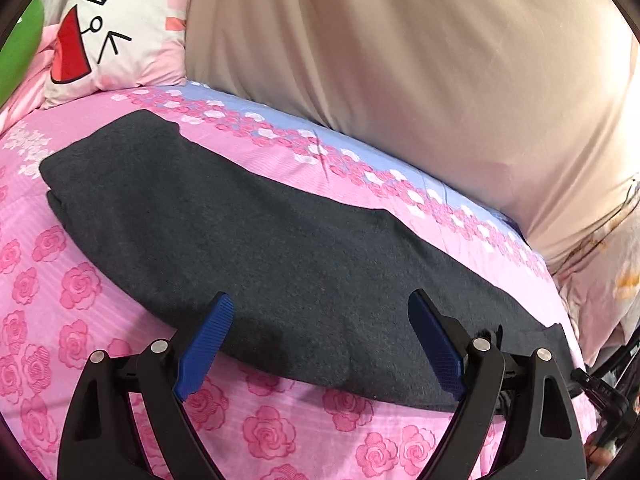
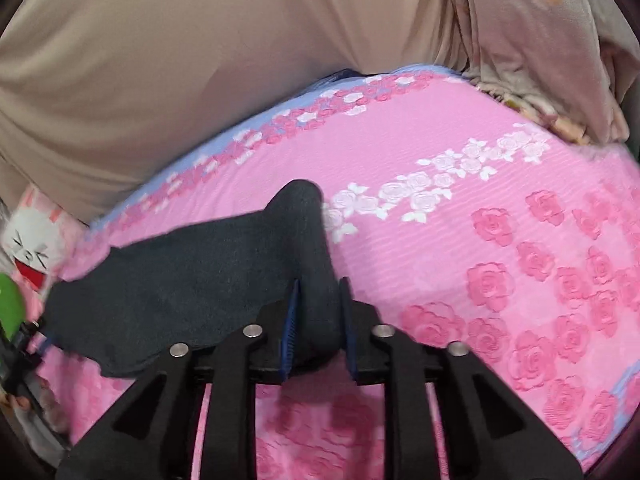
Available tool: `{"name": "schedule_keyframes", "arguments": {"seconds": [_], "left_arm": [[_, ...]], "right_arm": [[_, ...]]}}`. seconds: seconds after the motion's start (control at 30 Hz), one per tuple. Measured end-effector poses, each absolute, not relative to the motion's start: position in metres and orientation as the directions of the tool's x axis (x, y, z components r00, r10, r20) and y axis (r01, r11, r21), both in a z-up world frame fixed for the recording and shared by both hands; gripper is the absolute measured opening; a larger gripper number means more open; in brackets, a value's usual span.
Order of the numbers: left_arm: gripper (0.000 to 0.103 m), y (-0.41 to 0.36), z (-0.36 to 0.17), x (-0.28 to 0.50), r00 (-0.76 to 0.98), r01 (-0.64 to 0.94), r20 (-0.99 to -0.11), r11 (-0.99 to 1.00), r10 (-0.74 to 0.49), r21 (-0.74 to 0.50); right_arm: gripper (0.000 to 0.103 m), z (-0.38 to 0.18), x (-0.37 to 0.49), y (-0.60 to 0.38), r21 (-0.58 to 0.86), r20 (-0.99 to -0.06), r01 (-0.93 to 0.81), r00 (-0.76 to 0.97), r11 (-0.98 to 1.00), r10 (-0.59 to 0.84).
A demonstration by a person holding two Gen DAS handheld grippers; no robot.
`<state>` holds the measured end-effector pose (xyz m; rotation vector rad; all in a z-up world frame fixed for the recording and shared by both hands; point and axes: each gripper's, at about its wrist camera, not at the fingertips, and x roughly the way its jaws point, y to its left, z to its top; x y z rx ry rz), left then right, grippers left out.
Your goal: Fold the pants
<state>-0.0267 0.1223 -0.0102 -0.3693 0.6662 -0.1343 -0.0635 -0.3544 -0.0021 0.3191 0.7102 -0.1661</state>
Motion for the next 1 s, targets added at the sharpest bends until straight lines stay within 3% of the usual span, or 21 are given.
{"name": "schedule_keyframes", "arguments": {"seconds": [0.03, 0.1, 0.17, 0.33, 0.43, 0.5, 0.57, 0.67, 0.77, 0.87, 0.93, 1.0], "left_arm": [[0.087, 0.122, -0.011, -0.025, 0.776, 0.009, -0.581, 0.926, -0.244, -0.377], [0.087, 0.122, -0.012, -0.025, 0.778, 0.013, -0.578, 0.925, -0.247, -0.379], [0.087, 0.123, -0.012, -0.025, 0.780, 0.020, -0.572, 0.924, -0.253, -0.382], [0.087, 0.124, -0.012, -0.029, 0.794, 0.012, -0.557, 0.922, -0.244, -0.388], [0.087, 0.132, -0.013, -0.032, 0.796, 0.007, -0.546, 0.906, -0.261, -0.423], [0.087, 0.138, -0.015, -0.032, 0.796, 0.006, -0.536, 0.889, -0.281, -0.457], [0.087, 0.144, -0.016, -0.030, 0.793, 0.005, -0.528, 0.870, -0.304, -0.493], [0.087, 0.149, -0.018, -0.029, 0.792, 0.012, -0.514, 0.850, -0.330, -0.526], [0.087, 0.151, -0.017, -0.030, 0.793, 0.024, -0.501, 0.840, -0.346, -0.542], [0.087, 0.151, -0.017, -0.031, 0.795, 0.035, -0.489, 0.833, -0.358, -0.552], [0.087, 0.154, -0.017, -0.033, 0.798, 0.033, -0.482, 0.825, -0.362, -0.564], [0.087, 0.157, -0.017, -0.033, 0.797, 0.030, -0.478, 0.815, -0.368, -0.579]], "right_arm": [[0.030, 0.007, -0.072, -0.343, 0.209, -0.634, 0.209, 0.773, 0.955, -0.030], [0.068, 0.029, -0.089, -0.305, 0.160, -0.551, 0.054, 0.833, 0.986, 0.044], [0.073, 0.037, -0.094, -0.262, 0.105, -0.539, -0.124, 0.826, 0.987, 0.161], [0.072, 0.011, -0.075, -0.159, -0.026, -0.651, -0.400, 0.702, 0.916, 0.288], [0.050, -0.009, -0.054, -0.141, -0.075, -0.711, -0.412, 0.661, 0.908, 0.242], [0.022, -0.012, -0.039, -0.154, -0.005, -0.735, -0.383, 0.627, 0.924, 0.256], [0.017, -0.002, -0.033, -0.170, 0.052, -0.724, -0.338, 0.635, 0.940, 0.269], [0.017, 0.038, -0.031, -0.202, 0.171, -0.644, -0.242, 0.706, 0.955, 0.295], [0.017, 0.089, -0.031, -0.235, 0.287, -0.505, -0.156, 0.814, 0.945, 0.288], [0.017, 0.123, -0.023, -0.227, 0.339, -0.407, -0.195, 0.852, 0.920, 0.330], [0.018, 0.113, -0.004, -0.193, 0.348, -0.449, -0.271, 0.793, 0.898, 0.413], [0.027, 0.085, 0.015, -0.156, 0.334, -0.520, -0.311, 0.727, 0.890, 0.449]]}}
